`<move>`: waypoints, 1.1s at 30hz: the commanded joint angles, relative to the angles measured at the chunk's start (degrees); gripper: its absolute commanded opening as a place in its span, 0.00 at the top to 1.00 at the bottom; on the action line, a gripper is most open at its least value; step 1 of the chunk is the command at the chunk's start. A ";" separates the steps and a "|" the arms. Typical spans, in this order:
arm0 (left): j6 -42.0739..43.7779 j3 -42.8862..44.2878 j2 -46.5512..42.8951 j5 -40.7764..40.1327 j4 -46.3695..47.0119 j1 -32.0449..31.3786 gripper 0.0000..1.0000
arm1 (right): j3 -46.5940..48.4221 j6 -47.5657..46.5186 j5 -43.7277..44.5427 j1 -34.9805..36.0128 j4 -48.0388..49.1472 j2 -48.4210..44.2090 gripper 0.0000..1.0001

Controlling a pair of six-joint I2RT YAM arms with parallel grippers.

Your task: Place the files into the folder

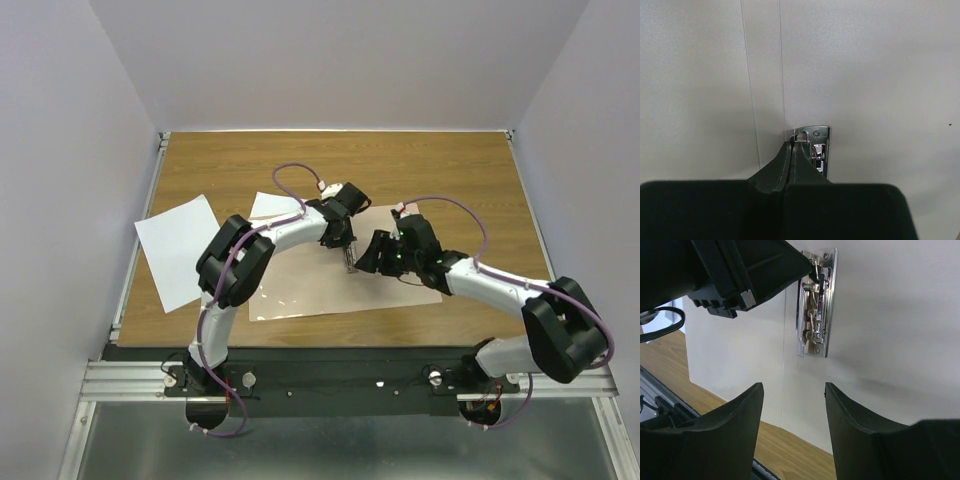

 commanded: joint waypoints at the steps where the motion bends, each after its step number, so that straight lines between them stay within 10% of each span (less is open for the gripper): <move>1: -3.45 -3.54 3.65 4.24 -4.09 -0.63 1.00 | 4.00 -2.15 1.55 1.85 1.80 5.71 0.44; 33: -2.40 -5.83 3.56 1.69 -2.59 -0.55 1.00 | 10.16 -3.39 8.84 3.96 -3.63 19.51 0.79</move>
